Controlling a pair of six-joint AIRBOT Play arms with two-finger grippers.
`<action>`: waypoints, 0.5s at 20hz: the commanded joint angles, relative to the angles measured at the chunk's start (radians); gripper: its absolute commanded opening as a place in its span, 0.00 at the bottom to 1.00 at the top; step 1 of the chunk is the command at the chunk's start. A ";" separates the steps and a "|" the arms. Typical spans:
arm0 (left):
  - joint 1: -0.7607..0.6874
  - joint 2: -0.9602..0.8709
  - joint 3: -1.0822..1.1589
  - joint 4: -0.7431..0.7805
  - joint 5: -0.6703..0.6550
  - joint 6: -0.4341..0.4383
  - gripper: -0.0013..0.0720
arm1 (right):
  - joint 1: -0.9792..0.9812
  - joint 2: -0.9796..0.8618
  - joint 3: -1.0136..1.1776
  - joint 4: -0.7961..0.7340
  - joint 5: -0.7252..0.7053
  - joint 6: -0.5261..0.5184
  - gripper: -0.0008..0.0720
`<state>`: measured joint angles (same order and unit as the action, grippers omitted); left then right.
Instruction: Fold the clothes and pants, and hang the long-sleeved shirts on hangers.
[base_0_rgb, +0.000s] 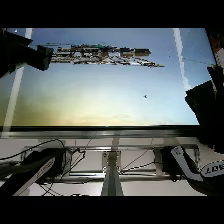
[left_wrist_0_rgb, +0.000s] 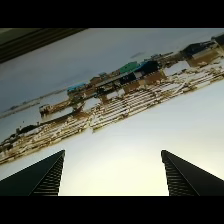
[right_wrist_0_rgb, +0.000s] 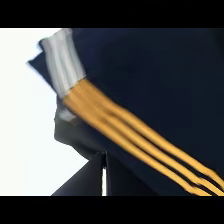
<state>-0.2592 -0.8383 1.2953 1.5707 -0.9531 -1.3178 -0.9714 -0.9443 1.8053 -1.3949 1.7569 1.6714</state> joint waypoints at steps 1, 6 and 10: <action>-0.001 0.000 0.001 0.000 0.000 0.000 0.98 | 0.132 -0.082 0.000 0.082 -0.005 -0.113 0.04; -0.001 0.000 0.001 0.000 0.000 0.000 0.98 | 0.455 -0.186 0.000 0.134 -0.047 -0.203 0.05; -0.001 0.000 0.001 0.000 0.000 0.000 0.98 | 0.702 -0.236 0.000 0.193 -0.261 -0.109 0.05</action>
<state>-0.2592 -0.8383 1.2953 1.5703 -0.9531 -1.3178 -0.4339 -1.1439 1.8050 -1.2453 1.6405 1.5295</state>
